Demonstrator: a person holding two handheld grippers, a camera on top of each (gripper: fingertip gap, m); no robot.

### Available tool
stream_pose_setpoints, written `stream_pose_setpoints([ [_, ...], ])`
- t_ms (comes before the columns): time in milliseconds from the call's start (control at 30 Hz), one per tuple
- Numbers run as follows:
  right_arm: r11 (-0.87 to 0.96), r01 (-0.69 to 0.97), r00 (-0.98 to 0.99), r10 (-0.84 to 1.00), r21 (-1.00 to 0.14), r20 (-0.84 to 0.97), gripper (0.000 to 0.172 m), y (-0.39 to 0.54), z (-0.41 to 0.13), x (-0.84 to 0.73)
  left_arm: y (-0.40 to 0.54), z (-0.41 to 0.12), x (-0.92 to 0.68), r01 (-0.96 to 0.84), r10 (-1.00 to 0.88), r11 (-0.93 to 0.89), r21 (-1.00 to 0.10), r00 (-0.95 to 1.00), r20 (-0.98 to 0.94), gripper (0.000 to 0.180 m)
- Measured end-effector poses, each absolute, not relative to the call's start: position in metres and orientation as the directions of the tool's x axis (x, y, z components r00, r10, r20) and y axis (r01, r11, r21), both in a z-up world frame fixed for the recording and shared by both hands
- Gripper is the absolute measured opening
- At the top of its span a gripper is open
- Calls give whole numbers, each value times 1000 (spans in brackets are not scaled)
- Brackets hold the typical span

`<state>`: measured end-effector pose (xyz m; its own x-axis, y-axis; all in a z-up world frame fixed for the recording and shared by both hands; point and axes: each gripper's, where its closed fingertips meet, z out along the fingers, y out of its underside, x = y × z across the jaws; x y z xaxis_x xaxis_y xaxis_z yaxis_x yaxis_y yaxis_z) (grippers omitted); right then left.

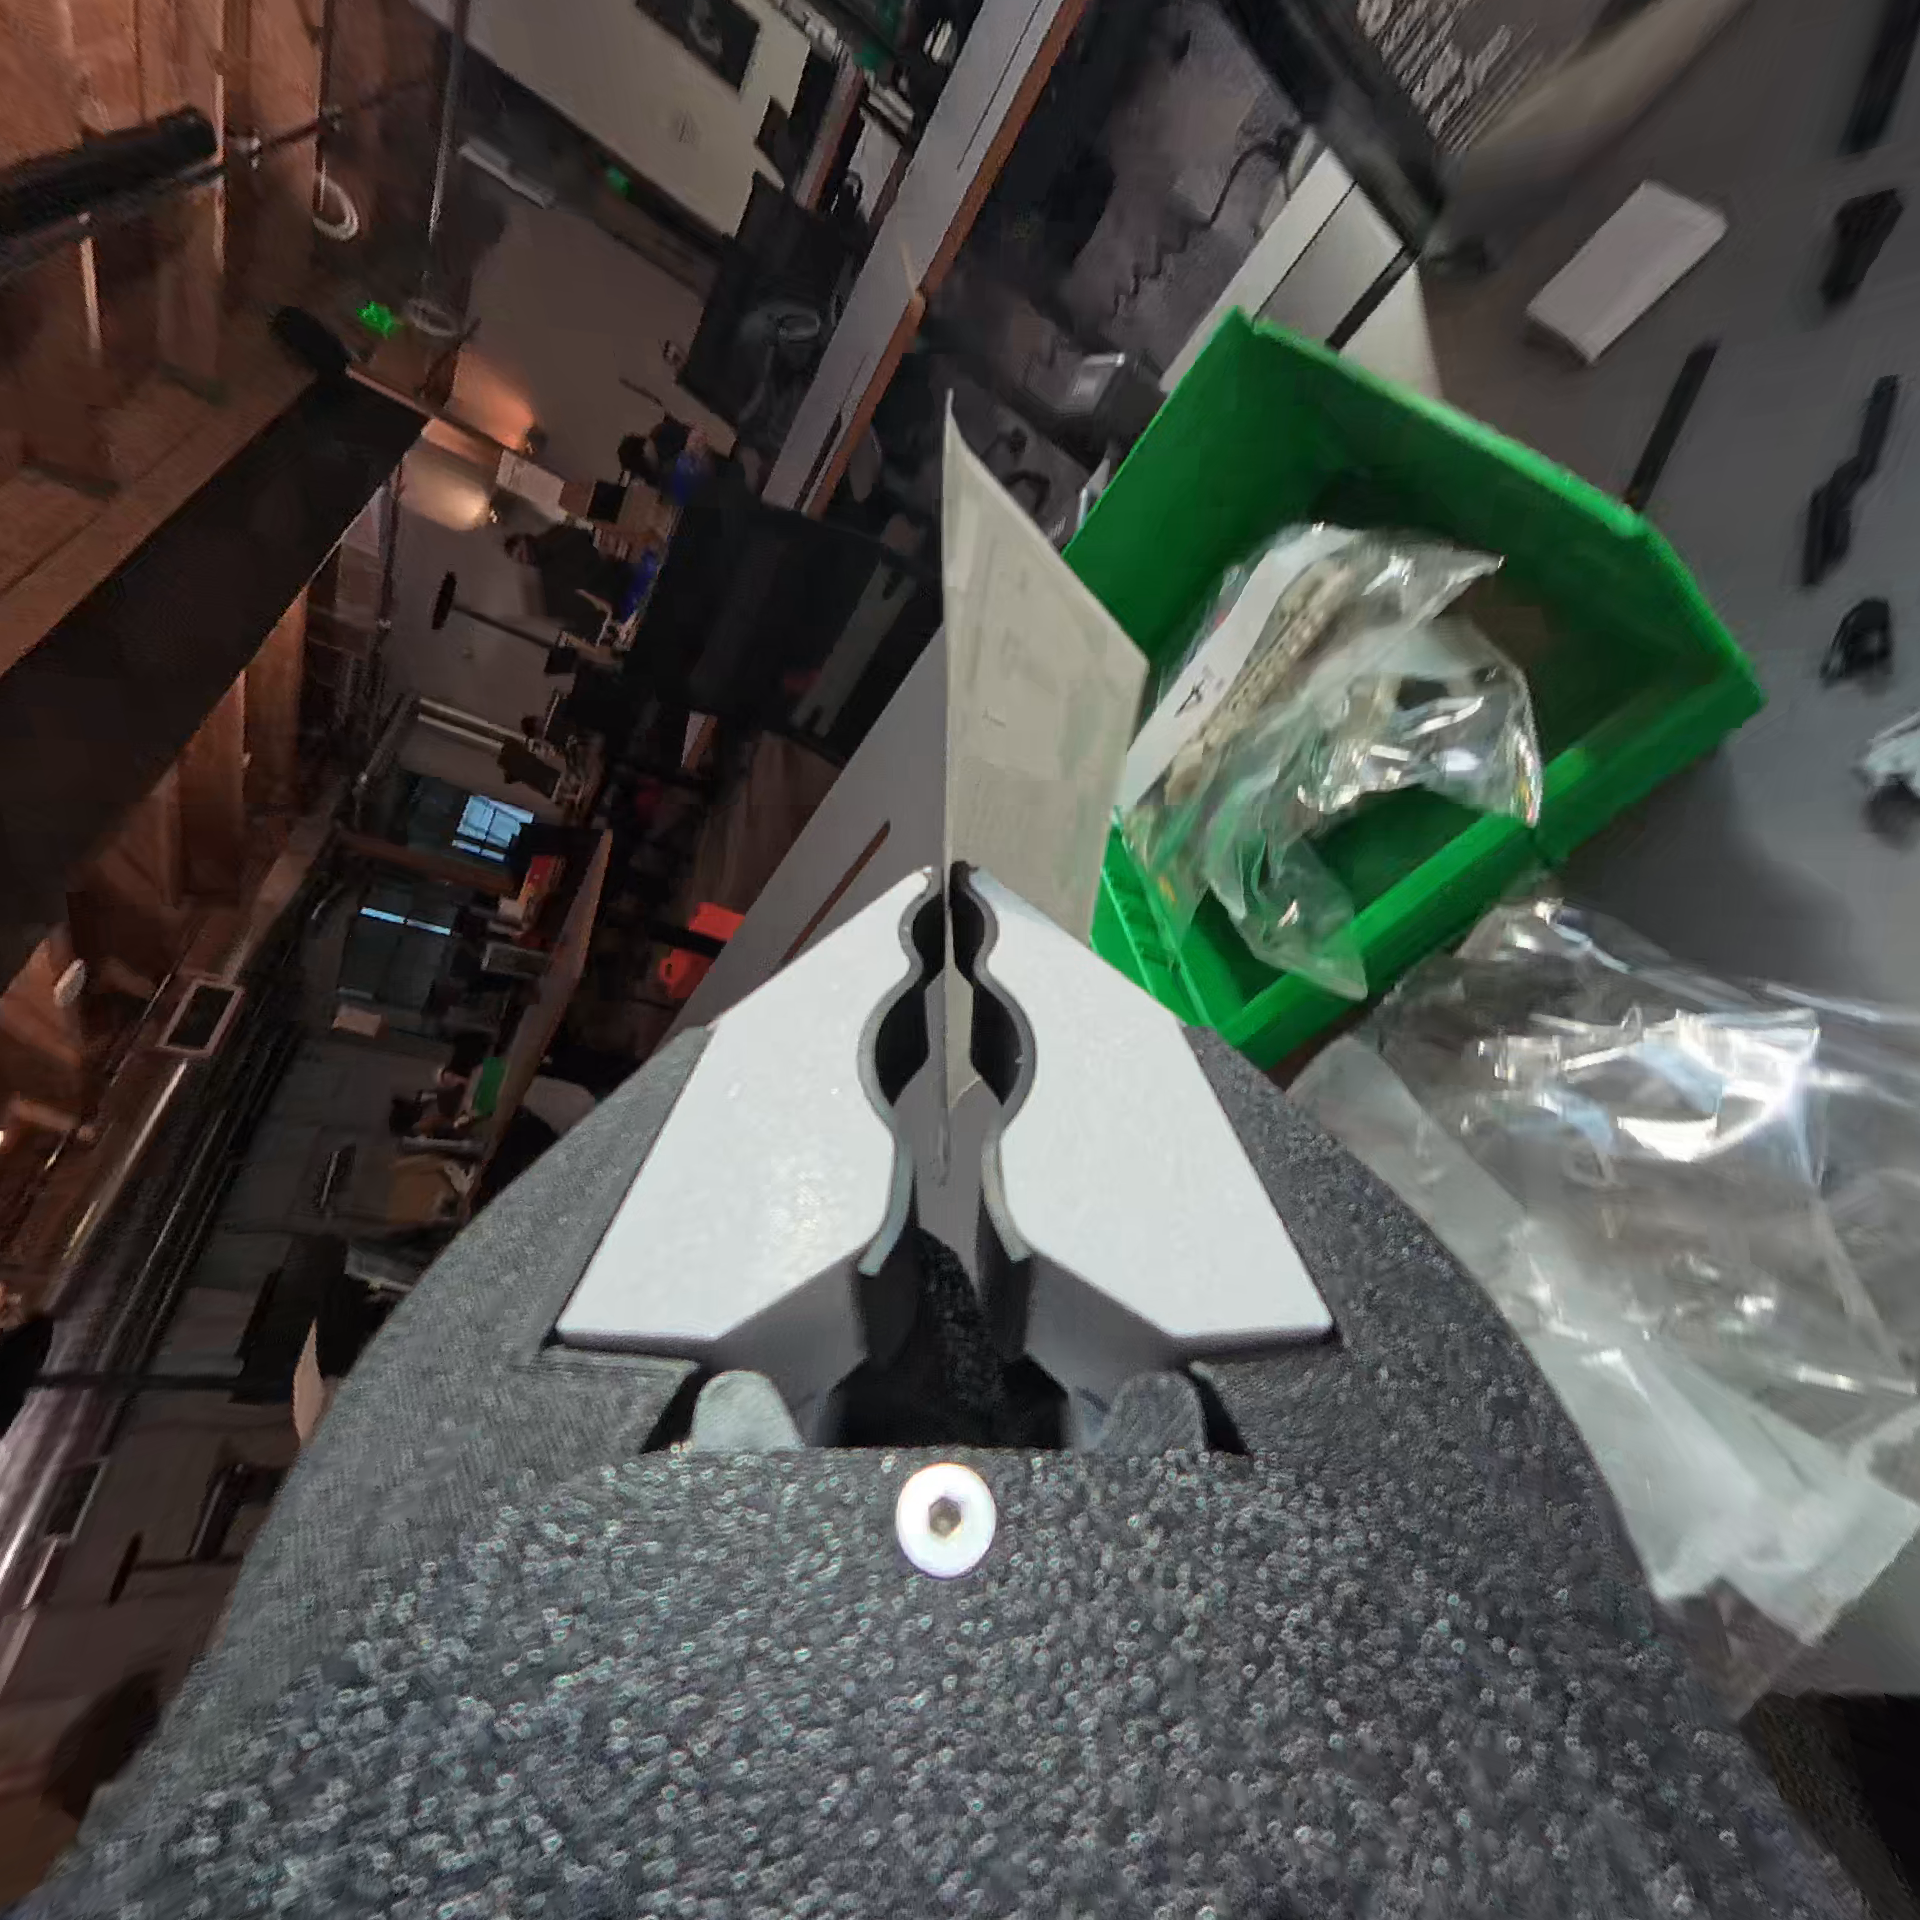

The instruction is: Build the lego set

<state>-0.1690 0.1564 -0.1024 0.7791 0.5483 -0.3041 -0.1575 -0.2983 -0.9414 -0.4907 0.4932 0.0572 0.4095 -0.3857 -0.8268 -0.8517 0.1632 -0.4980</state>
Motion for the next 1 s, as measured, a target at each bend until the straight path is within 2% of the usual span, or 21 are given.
stream_pose_setpoints([
  [67,-289,-138,792,541,-947,-281,0,158,-103,-167,504,70,-442,-852,-401,248,-461,342,-850,0],
  [133,-282,-132,804,530,-950,-269,0,160,-103,-163,516,64,-382,-861,-428,348,-372,207,-880,0],
  [233,-278,-159,810,512,-947,-286,0,162,-102,-156,539,31,-300,-854,-466,469,-225,-22,-885,0],
  [333,-280,-171,820,491,-945,-294,0,163,-104,-148,574,-1,-242,-849,-490,515,-120,-176,-854,0],
  [433,-275,-180,831,472,-944,-296,0,163,-105,-142,603,-21,-204,-836,-525,540,-91,-250,-814,0],
  [533,-271,-190,839,455,-944,-299,0,163,-105,-135,627,-36,-182,-816,-484,576,-37,-305,-820,0],
  [767,-273,-208,840,442,-939,-315,0,162,-108,-125,610,-72,-167,-763,-485,643,-62,-343,-804,0],
  [867,-276,-206,840,442,-939,-315,0,163,-108,-124,593,-48,-164,-740,-431,668,-80,-297,-852,0],
  [1000,-274,-216,834,448,-937,-323,0,164,-108,-126,584,10,-161,-718,-461,664,-206,-177,-869,0],
])
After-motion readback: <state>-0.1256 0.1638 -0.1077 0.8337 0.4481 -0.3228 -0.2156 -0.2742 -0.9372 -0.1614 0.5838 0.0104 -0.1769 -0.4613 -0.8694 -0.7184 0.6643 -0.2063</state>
